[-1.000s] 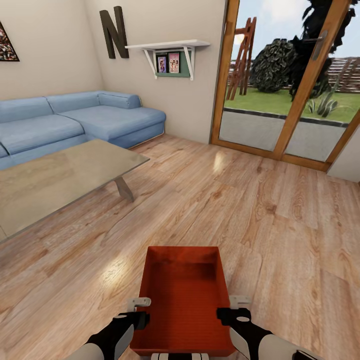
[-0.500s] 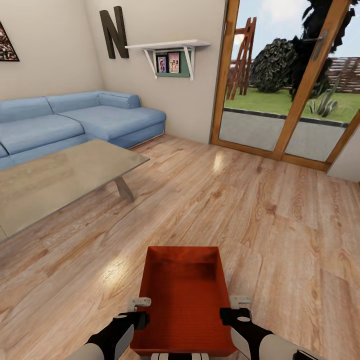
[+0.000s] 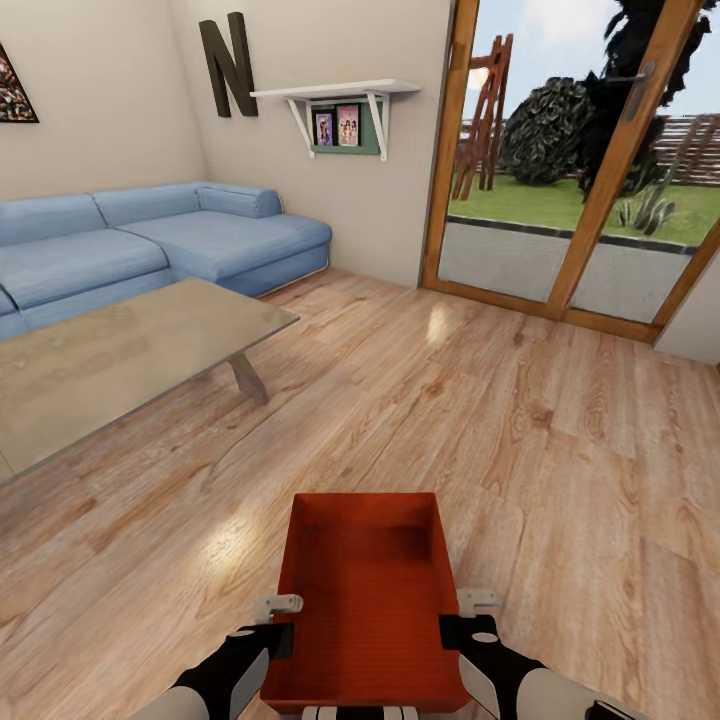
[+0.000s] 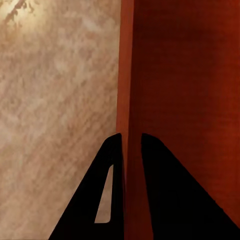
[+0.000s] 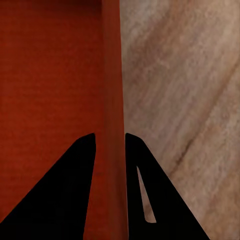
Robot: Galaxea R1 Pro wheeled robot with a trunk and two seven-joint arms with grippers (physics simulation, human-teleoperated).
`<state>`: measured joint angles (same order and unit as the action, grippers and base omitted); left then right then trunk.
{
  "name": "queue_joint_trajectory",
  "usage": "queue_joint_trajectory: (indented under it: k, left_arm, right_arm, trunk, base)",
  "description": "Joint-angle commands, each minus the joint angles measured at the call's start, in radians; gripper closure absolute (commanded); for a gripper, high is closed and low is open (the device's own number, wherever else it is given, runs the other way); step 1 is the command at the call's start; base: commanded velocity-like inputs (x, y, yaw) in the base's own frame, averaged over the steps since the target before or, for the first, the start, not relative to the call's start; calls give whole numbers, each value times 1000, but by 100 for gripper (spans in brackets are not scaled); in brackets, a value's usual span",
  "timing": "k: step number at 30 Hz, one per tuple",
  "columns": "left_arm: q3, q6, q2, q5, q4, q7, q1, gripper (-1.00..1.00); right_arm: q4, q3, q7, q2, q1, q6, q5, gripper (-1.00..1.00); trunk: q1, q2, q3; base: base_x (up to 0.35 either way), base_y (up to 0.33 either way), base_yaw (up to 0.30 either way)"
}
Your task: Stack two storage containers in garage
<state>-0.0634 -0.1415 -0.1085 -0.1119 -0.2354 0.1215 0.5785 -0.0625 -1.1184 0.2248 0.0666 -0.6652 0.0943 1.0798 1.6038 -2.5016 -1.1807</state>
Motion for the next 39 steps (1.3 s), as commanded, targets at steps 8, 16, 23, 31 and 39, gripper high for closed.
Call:
queue_joint_trajectory:
  k: [8,16,23,31,39]
  left_arm:
    - [-2,-7,2,6,-2,10,0,100]
    - [-3,-12,2,6,-1,10,0,100]
    - [-3,-12,2,6,-1,10,0,100]
    - [-3,-11,3,6,-1,10,0,100]
    - [-3,-11,3,6,-1,10,0,100]
  right_arm:
    - [12,0,8,-2,-1,5,11,100]
    - [12,0,7,-2,-1,5,11,100]
    - [12,0,7,-2,-1,5,11,100]
    - [12,0,7,-3,-1,5,11,100]
    - [12,0,5,-4,-1,5,11,100]
  trunk:
    - [0,0,-1]
    - [-3,1,23]
    - [-23,37,46]
    - [-54,93,71]
    - [-84,149,96]
  base:
    - [0,0,0]
    - [0,0,0]
    - [0,0,0]
    - [0,0,0]
    - [0,0,0]
